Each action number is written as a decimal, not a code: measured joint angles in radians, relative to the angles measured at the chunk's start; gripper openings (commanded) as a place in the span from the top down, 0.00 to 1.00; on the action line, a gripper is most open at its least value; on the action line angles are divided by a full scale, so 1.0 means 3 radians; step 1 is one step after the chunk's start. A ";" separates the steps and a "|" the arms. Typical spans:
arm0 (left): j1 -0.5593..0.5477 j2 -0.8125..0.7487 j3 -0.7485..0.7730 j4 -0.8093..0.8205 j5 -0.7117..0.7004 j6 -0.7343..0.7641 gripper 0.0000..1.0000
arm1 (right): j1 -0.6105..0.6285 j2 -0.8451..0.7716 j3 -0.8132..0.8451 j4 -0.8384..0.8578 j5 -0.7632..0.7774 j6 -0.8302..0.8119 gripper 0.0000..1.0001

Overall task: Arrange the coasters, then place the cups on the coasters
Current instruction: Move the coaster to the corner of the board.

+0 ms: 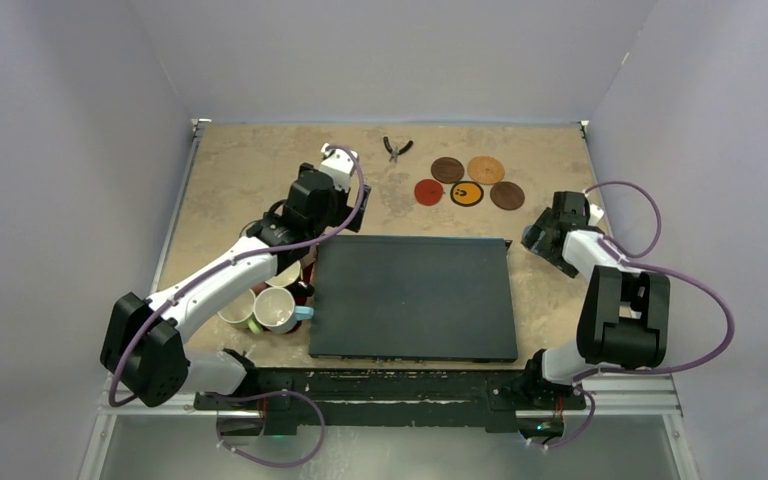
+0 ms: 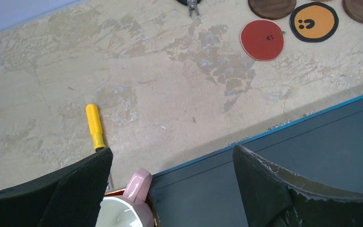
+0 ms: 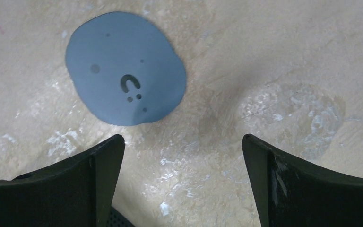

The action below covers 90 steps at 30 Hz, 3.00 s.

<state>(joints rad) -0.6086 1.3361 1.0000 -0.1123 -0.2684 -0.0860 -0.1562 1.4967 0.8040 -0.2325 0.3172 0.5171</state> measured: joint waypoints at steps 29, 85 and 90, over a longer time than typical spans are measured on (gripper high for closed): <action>0.0000 -0.0364 -0.0057 0.0139 -0.0060 -0.0028 0.06 | 0.0000 0.0451 0.0281 0.0066 -0.0401 -0.0496 0.02; 0.0000 -0.0235 -0.0057 0.0118 0.0200 -0.0231 0.06 | -0.0134 0.2397 0.2935 -0.0360 -0.0336 -0.0601 0.20; 0.0000 -0.0160 -0.0056 0.0113 0.0200 -0.0233 0.06 | -0.0086 0.2593 0.3271 -0.0481 -0.0329 -0.0601 0.19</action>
<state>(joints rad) -0.6086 1.2881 0.9833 -0.0784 -0.2085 -0.1558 -0.1822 2.2745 1.7851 -0.3767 0.2184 0.3367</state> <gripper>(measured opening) 0.935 0.813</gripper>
